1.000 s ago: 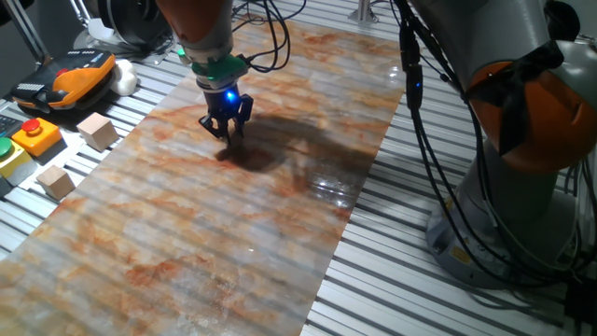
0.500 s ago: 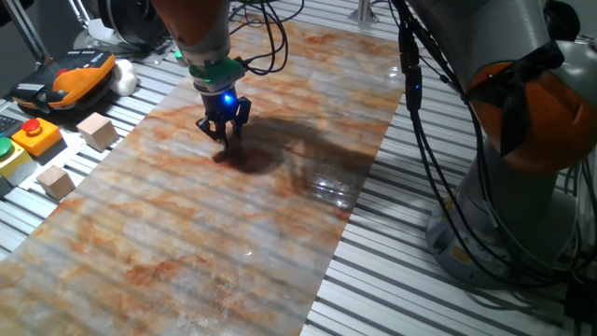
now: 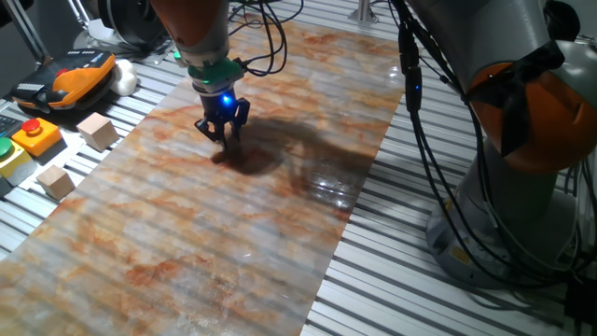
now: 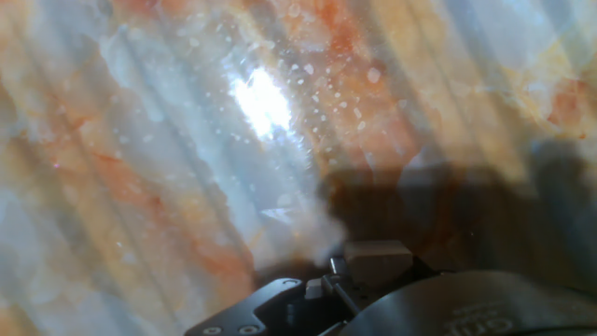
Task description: Hold a small block with the gripper and sweep it from left to right on the table
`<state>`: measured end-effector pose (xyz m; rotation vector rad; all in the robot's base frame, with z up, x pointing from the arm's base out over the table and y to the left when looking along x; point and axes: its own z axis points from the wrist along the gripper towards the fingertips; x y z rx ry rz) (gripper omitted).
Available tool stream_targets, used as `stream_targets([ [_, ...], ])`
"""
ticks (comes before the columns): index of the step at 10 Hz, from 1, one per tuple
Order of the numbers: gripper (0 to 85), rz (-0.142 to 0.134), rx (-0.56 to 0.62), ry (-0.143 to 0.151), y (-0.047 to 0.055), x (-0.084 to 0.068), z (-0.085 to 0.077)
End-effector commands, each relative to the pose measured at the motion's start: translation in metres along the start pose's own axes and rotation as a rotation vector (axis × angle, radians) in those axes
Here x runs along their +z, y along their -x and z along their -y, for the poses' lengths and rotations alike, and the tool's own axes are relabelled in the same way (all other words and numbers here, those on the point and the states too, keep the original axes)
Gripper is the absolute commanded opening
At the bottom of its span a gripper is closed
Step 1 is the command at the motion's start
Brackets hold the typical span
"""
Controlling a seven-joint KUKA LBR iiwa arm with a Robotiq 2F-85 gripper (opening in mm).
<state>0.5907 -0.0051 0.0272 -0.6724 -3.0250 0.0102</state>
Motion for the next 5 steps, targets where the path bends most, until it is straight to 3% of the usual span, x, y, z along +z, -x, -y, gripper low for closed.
stream_targets([
  [1,0.0,-0.003,0.000,0.001,-0.0005,-0.0003,-0.0009],
  [5,0.0,-0.007,0.008,0.003,-0.0015,-0.0015,-0.0048],
])
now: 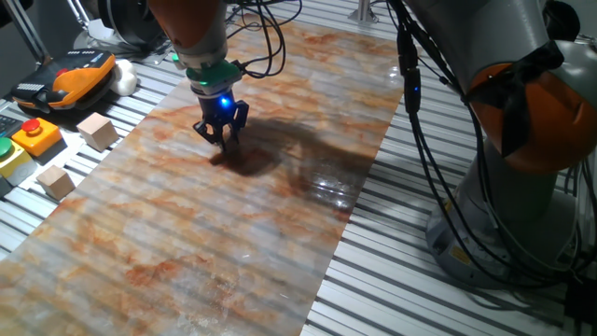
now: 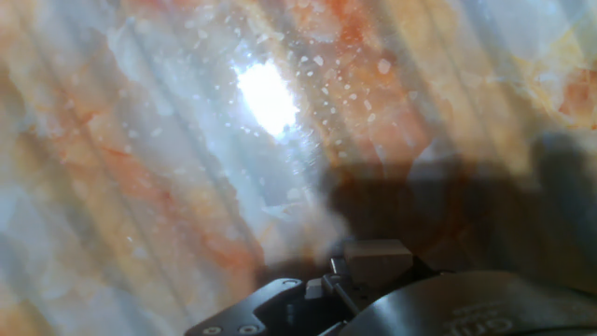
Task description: Hold a small block with the gripper and sweep it from left to right on the table
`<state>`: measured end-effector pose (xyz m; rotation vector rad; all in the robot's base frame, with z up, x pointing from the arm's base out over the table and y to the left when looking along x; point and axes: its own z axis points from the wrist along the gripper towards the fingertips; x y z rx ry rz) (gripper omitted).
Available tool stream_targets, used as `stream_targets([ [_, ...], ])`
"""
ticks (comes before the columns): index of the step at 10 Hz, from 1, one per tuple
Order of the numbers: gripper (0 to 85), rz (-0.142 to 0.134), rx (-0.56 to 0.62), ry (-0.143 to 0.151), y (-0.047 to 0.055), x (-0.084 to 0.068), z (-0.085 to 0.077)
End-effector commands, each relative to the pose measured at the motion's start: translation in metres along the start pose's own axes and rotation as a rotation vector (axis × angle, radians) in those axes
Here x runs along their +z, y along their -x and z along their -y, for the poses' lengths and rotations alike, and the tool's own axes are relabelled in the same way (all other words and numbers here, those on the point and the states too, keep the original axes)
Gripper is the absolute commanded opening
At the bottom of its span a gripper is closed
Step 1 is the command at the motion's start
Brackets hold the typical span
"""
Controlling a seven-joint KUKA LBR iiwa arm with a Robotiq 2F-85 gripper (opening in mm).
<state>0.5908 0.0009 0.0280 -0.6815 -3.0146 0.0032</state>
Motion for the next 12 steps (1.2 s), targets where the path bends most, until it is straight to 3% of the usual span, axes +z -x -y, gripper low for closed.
stream_targets([
  [1,0.0,0.002,0.002,0.000,0.001,-0.001,-0.001],
  [12,0.0,-0.002,0.024,0.002,-0.005,0.000,-0.015],
])
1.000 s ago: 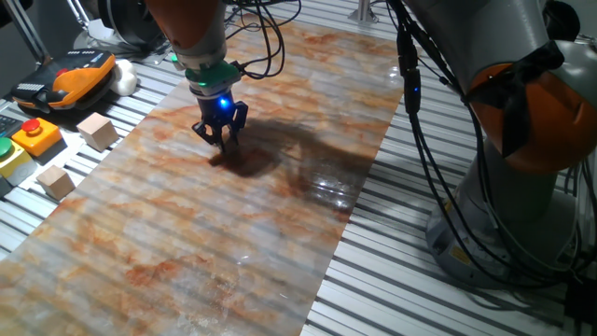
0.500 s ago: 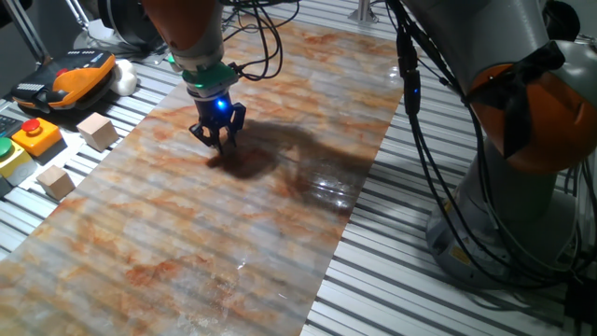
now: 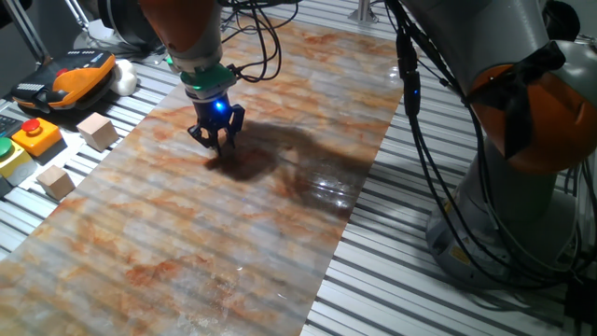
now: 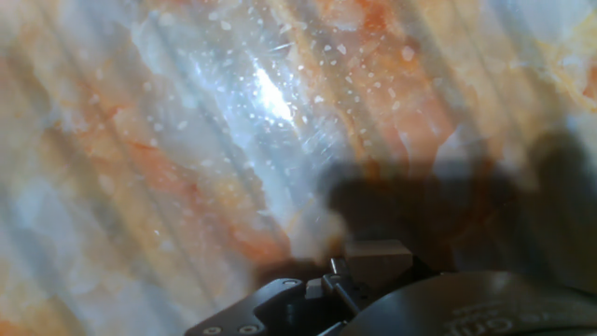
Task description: Hold a small block with the gripper and sweep it from left to right on the table
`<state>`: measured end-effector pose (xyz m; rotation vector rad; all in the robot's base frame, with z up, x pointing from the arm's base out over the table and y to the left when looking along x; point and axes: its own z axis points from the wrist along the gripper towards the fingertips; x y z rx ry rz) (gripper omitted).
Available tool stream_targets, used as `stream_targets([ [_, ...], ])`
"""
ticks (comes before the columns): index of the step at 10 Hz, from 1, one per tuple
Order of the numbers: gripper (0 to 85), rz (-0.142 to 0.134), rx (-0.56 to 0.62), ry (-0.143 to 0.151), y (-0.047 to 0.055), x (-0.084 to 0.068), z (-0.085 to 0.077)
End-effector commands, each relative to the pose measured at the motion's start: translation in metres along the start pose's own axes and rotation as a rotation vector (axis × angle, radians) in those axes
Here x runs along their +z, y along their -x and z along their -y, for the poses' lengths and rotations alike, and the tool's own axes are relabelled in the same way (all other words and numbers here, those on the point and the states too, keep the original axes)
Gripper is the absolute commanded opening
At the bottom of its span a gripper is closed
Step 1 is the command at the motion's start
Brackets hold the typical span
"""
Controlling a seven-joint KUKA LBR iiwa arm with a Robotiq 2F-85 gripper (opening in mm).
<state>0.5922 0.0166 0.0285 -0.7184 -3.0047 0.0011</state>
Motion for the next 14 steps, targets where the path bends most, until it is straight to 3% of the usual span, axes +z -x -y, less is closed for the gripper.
stream_targets([
  [1,0.0,0.000,0.002,0.000,-0.001,0.000,-0.001],
  [14,0.0,-0.001,0.025,0.004,-0.009,0.004,-0.014],
])
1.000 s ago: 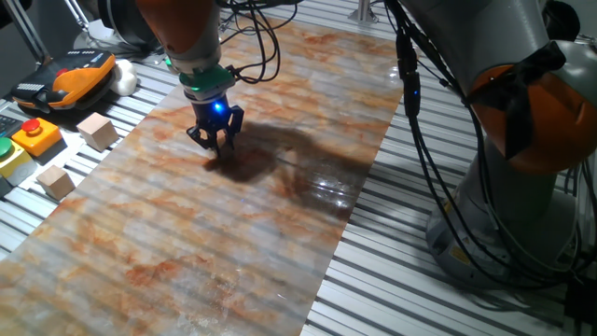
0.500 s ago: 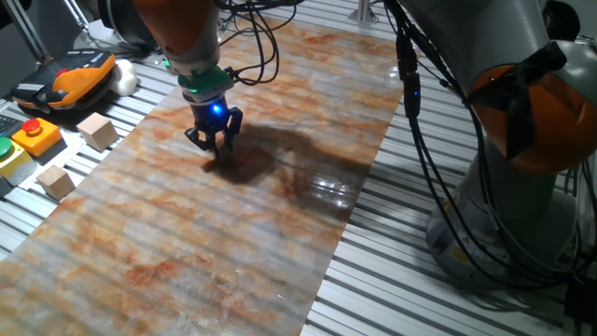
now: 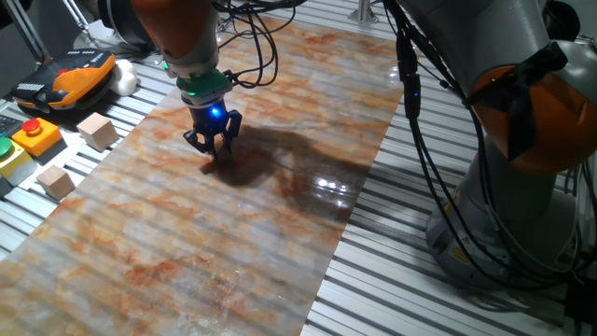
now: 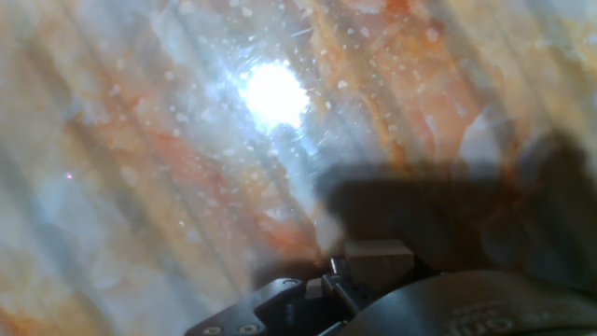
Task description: Hold a small block with the gripper and sweep it from left to right on the table
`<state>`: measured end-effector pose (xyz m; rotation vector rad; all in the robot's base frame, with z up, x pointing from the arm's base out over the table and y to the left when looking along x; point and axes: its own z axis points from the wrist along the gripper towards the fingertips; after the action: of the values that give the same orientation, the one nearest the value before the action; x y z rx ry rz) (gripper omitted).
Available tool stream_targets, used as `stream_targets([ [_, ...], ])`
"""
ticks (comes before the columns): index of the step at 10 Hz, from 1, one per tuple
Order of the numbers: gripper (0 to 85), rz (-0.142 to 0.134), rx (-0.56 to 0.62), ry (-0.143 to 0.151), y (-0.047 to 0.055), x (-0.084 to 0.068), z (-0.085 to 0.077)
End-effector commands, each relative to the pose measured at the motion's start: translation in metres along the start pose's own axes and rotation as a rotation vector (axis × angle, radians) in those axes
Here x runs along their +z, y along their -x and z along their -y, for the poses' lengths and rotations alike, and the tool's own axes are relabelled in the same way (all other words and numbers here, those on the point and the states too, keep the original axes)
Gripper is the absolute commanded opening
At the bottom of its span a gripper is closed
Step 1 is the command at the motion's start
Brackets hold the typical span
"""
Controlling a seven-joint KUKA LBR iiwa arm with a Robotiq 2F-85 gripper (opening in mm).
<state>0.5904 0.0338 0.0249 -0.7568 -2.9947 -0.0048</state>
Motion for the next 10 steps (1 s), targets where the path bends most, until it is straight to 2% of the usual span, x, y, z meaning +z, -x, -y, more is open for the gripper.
stream_targets([
  [1,0.0,0.001,0.003,0.000,-0.0002,-0.0008,-0.0007],
  [10,0.0,-0.003,0.023,0.003,-0.0071,-0.0010,-0.0095],
])
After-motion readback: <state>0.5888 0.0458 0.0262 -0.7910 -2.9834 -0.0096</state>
